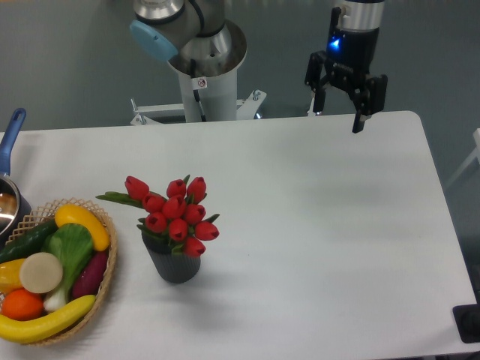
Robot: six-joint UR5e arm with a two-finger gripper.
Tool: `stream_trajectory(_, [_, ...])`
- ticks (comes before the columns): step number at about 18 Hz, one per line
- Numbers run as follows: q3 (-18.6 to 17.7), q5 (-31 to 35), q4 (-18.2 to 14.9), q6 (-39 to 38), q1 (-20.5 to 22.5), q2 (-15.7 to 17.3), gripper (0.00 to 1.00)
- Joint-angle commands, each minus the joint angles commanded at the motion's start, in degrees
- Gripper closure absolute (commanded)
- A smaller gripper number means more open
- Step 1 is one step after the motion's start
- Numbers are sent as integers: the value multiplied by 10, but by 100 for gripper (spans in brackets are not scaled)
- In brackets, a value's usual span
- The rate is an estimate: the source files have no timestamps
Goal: Pick up the flowers from the vase
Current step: 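Move the open gripper down toward the red tulip bouquet, then position the open gripper around the tulip stems above the black vase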
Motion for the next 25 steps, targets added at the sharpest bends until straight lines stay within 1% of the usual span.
stream_trajectory(3, [-10,-62,10,-27,-1,-9,0])
stream_trajectory(5, [-26,-82,27,-28,-13,-14,0])
stream_trajectory(7, [-46,-81,42,-31,-27,-15,0])
stream_trajectory(9, [-62,-82,43,-23,-31,-17,0])
stream_trajectory(14, [-67,-90,43,-23,-71,-37,0])
stream_trajectory(16, [-67,-142,41,-29,-84,-40,0])
stream_trajectory(18, [-69,-220,41,-31,-88,-72,0])
stream_trajectory(19, [-75,-248,42,-32,-93,-83,0])
stream_trajectory(20, [-78,-264,43,-31,-98,-92,0])
stream_trajectory(21, [-78,-270,44,-31,-101,-105,0])
stream_trajectory(22, [-79,-272,43,-32,-102,-112,0])
stream_trajectory(24, [-88,-278,40,-33,-102,-113,0])
stream_trajectory(25, [-91,-295,40,-42,-102,-113,0])
